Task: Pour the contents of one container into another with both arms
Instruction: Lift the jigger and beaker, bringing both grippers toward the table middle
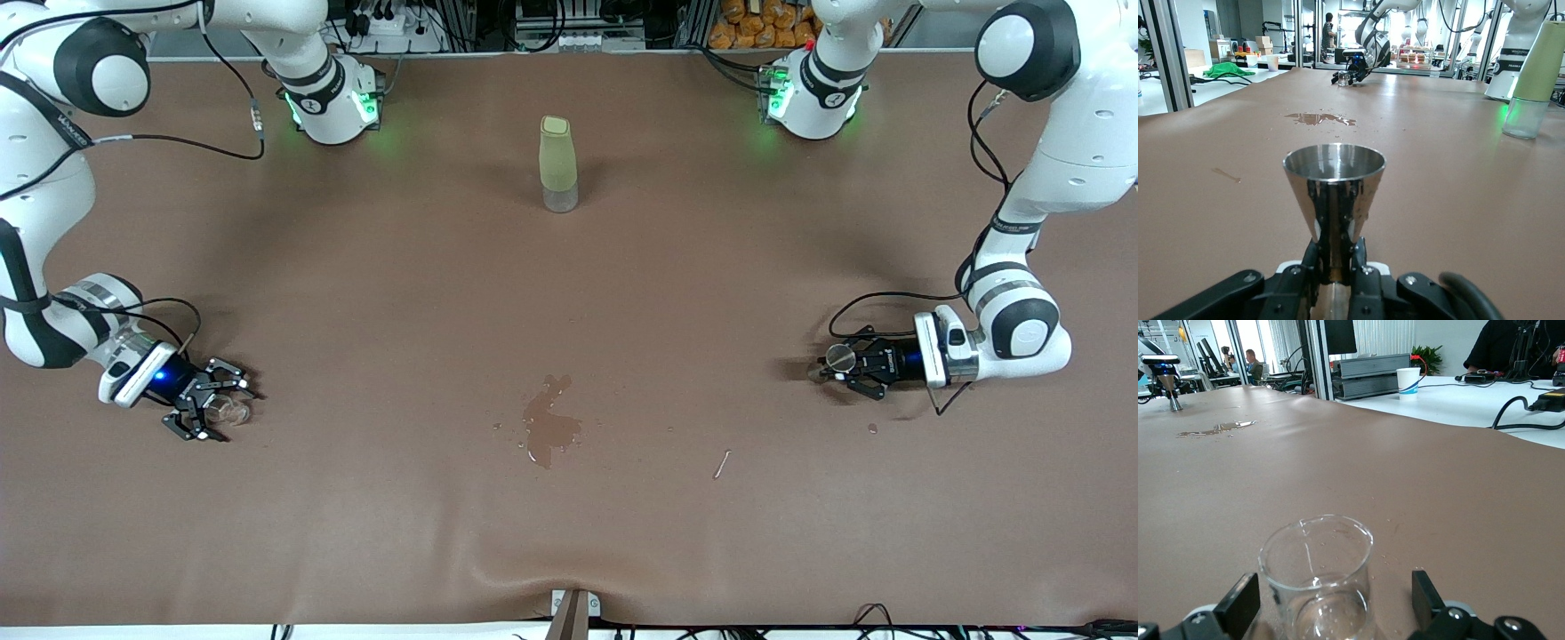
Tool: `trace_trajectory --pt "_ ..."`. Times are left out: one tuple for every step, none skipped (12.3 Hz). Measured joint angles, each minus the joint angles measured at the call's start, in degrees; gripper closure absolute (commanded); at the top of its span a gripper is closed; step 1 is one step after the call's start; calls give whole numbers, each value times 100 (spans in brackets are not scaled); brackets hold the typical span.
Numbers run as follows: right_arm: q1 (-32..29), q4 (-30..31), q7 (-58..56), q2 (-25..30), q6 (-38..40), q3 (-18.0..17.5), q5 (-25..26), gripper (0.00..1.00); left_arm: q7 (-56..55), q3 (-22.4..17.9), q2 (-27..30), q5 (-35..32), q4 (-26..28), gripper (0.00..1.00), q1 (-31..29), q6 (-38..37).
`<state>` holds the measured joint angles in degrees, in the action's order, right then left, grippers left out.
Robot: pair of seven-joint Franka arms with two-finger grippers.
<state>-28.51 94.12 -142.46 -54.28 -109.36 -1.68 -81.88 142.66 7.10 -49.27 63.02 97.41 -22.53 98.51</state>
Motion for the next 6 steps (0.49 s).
trace_trajectory --pt "1 0 0 -1 0 -1 0 45 -125 9 21 0 -43 100 0 -11" --pt "1 -1 -2 -1 4 -1 0 94 -258 29 57 0 -82 100 0 -27" --pt "1 -6 -5 -1 14 -2 0 100 -401 64 105 0 -113 100 2 -38" --pt "1 -17 -16 -1 18 -3 -1 100 -540 105 142 0 -151 100 5 -39" --pt "2 -34 -75 -2 18 -3 0 100 -648 129 167 0 -194 100 11 -39" --pt "2 -54 -148 -4 20 -3 0 100 -748 149 178 0 -236 100 13 -39"
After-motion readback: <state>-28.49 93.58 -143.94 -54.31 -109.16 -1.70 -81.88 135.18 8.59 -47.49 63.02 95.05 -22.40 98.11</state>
